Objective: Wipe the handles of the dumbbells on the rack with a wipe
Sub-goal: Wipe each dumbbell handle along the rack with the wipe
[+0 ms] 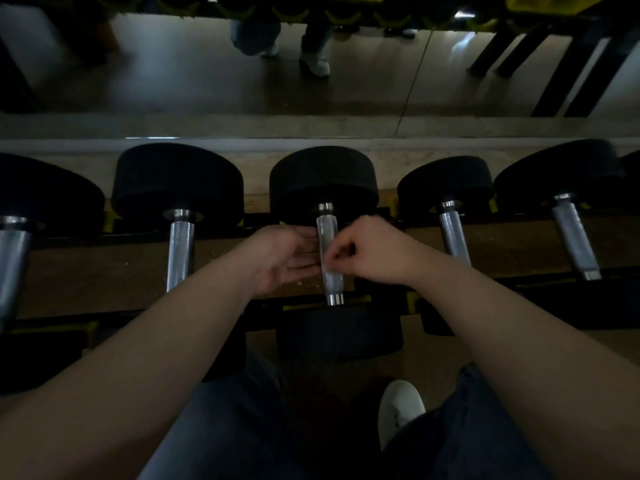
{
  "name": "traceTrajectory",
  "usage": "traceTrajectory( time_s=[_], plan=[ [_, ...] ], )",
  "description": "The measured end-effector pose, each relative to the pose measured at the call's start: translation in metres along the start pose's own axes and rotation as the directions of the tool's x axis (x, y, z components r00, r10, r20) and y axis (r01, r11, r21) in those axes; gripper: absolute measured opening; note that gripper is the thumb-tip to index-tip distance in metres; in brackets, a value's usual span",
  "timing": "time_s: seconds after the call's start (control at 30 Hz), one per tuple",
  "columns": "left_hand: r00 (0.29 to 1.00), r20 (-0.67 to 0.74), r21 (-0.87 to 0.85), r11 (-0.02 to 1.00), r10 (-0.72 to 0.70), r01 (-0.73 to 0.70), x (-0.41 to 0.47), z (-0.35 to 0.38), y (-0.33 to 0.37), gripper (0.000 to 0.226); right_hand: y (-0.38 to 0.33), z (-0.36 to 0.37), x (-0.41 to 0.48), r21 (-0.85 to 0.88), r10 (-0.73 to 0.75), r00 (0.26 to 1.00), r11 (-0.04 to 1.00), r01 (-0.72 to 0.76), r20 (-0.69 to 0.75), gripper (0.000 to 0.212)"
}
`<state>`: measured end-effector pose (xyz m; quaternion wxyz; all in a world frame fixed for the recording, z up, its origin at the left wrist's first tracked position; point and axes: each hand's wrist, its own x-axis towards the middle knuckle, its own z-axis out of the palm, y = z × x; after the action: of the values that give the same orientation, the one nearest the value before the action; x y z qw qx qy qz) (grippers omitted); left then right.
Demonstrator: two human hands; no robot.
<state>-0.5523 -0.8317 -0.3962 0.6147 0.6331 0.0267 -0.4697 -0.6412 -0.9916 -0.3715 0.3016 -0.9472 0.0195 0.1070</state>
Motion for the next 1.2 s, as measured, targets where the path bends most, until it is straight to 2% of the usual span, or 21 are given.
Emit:
traceTrajectory(
  time_s=[0.07,0.1,0.13,0.2,0.23,0.3,0.37,0.43,0.47,0.53,0.6,0.63,0.7,0.73,0.83,0.9,1.03,1.07,1.13,1.2],
  plan=[
    [1.0,-0.012,0.007,1.0,0.002,-0.001,0.001,0.001,0.0,0.038,-0.001,-0.001,-0.011,-0.062,0.005,0.976,0.998,0.009,0.216,0.011],
    [1.0,-0.012,0.008,1.0,0.002,-0.002,0.001,0.002,0.0,0.038,-0.001,0.001,-0.012,-0.072,-0.011,0.973,0.997,0.028,0.23,0.01],
    [1.0,-0.011,0.005,1.0,0.002,-0.002,0.001,0.002,0.0,0.038,0.0,0.005,-0.01,-0.064,-0.034,0.983,0.997,0.046,0.178,0.008],
    [1.0,-0.004,0.001,1.0,0.007,-0.007,-0.001,0.003,0.0,0.038,0.001,0.012,0.001,-0.01,-0.062,0.997,0.998,0.062,-0.054,0.006],
    [1.0,0.002,-0.005,1.0,0.008,-0.008,-0.002,0.003,0.0,0.038,0.003,0.016,0.008,0.042,-0.039,0.98,0.998,0.048,-0.193,0.006],
    [1.0,0.018,-0.024,1.0,0.002,-0.002,-0.002,0.001,-0.001,0.04,0.009,0.021,0.021,0.17,0.061,0.903,0.985,0.014,-0.425,0.009],
    [0.999,0.032,-0.03,1.0,-0.002,0.003,-0.001,-0.001,-0.002,0.041,0.013,0.022,0.025,0.25,0.137,0.857,0.968,-0.01,-0.497,0.01],
    [0.999,0.038,-0.029,1.0,-0.001,0.002,-0.001,-0.001,-0.002,0.042,0.014,0.018,0.021,0.297,0.164,0.897,0.954,-0.038,-0.411,0.006],
    [0.999,0.04,-0.027,1.0,0.0,0.001,0.0,-0.001,-0.002,0.041,0.013,0.015,0.017,0.311,0.169,0.929,0.948,-0.063,-0.328,0.001],
    [0.999,0.04,-0.019,1.0,0.004,-0.003,-0.001,0.0,-0.001,0.041,0.01,0.008,0.005,0.313,0.181,0.974,0.941,-0.132,-0.133,0.006],
    [1.0,0.027,-0.006,1.0,0.007,-0.007,0.0,0.0,-0.001,0.04,0.005,0.006,-0.004,0.293,0.233,0.972,0.928,-0.229,0.022,0.004],
    [1.0,0.022,0.0,1.0,0.007,-0.007,0.0,0.001,-0.001,0.04,0.003,0.006,-0.006,0.286,0.264,0.963,0.92,-0.268,0.052,0.003],
    [1.0,0.009,0.006,1.0,0.009,-0.009,0.001,0.002,-0.001,0.039,0.001,0.01,-0.005,0.284,0.301,0.953,0.912,-0.295,0.025,0.004],
    [1.0,0.0,0.008,1.0,0.012,-0.012,0.001,0.002,-0.001,0.038,0.001,0.012,0.0,0.306,0.312,0.949,0.908,-0.287,-0.036,0.005],
    [1.0,-0.028,0.01,1.0,0.013,-0.013,0.0,0.005,0.0,0.03,0.002,0.016,0.02,0.484,0.364,0.891,0.852,-0.2,-0.273,0.005],
    [0.999,-0.04,0.014,1.0,0.011,-0.011,0.0,0.007,0.0,0.025,0.001,0.017,0.027,0.618,0.412,0.86,0.771,-0.154,-0.3,0.006],
    [0.999,-0.038,0.006,1.0,0.026,-0.025,-0.002,0.006,-0.002,0.029,-0.002,0.023,0.013,0.761,0.499,0.862,0.593,-0.263,-0.091,0.011],
    [0.998,-0.043,0.011,0.999,0.036,-0.036,-0.002,0.006,-0.003,0.031,-0.002,0.023,0.006,0.744,0.505,0.863,0.585,-0.323,-0.022,0.014],
    [0.994,-0.087,0.046,0.997,0.066,-0.062,-0.002,0.008,-0.004,0.031,-0.002,0.021,-0.007,0.624,0.512,0.852,0.633,-0.458,0.106,0.018],
    [0.987,-0.137,0.082,0.994,0.087,-0.076,0.0,0.01,-0.004,0.033,-0.003,0.018,-0.014,0.524,0.515,0.837,0.669,-0.528,0.185,0.017]
  ],
)
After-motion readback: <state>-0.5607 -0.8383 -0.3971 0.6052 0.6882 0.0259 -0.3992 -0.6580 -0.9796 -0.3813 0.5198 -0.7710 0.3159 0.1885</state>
